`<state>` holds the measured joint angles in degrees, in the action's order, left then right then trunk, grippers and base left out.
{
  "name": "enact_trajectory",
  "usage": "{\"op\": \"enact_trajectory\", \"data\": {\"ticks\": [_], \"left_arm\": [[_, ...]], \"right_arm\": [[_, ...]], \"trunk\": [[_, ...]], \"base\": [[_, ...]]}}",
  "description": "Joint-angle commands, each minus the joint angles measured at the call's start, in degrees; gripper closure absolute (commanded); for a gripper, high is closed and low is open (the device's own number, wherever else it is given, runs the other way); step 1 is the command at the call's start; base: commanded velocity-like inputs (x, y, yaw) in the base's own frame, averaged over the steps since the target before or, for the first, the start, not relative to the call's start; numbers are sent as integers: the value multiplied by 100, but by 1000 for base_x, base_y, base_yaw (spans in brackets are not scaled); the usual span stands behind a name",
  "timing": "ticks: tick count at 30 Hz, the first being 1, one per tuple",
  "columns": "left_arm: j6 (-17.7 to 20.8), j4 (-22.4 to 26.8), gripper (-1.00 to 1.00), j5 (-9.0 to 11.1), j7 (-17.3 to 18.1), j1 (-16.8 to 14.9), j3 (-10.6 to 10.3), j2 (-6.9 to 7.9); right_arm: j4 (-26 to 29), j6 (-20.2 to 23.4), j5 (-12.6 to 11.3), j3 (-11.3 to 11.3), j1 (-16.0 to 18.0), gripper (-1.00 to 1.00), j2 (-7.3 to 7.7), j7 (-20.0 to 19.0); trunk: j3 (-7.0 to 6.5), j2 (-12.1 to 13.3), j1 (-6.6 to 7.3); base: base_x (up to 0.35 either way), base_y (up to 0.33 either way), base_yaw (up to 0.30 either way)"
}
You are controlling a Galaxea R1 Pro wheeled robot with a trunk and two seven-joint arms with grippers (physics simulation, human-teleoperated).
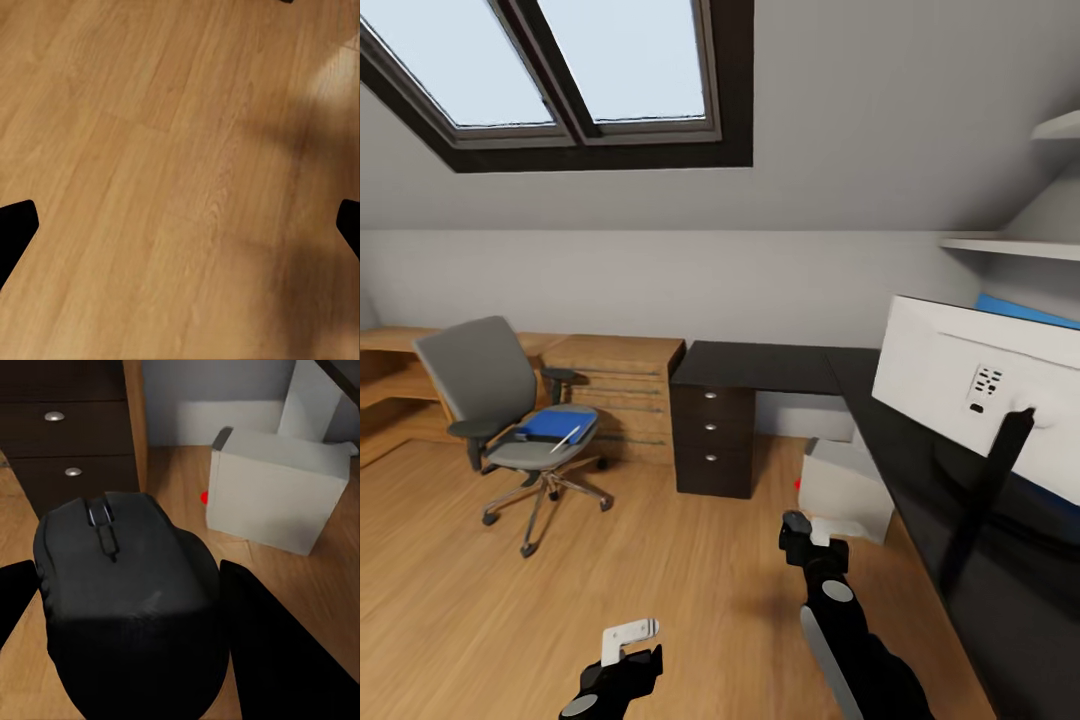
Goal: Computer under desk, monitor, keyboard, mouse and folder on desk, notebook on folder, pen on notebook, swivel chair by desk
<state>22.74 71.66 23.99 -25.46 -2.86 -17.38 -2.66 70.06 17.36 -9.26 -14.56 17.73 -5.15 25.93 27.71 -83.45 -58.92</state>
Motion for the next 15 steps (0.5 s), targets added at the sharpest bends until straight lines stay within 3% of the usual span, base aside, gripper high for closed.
{"op": "enact_trajectory", "data": {"ticks": [1, 15], "left_arm": [[11, 7, -100, 55, -50, -5, -11, 2], [11, 4, -100, 50, -47, -5, -11, 2]], "right_arm": [[8, 13, -58, -12, 4, 100, 3, 48], [8, 13, -58, -12, 5, 100, 5, 53]], "trunk": [[6, -3, -3], [6, -3, -3]], "base": [[327, 5, 53], [328, 1, 8]]}}
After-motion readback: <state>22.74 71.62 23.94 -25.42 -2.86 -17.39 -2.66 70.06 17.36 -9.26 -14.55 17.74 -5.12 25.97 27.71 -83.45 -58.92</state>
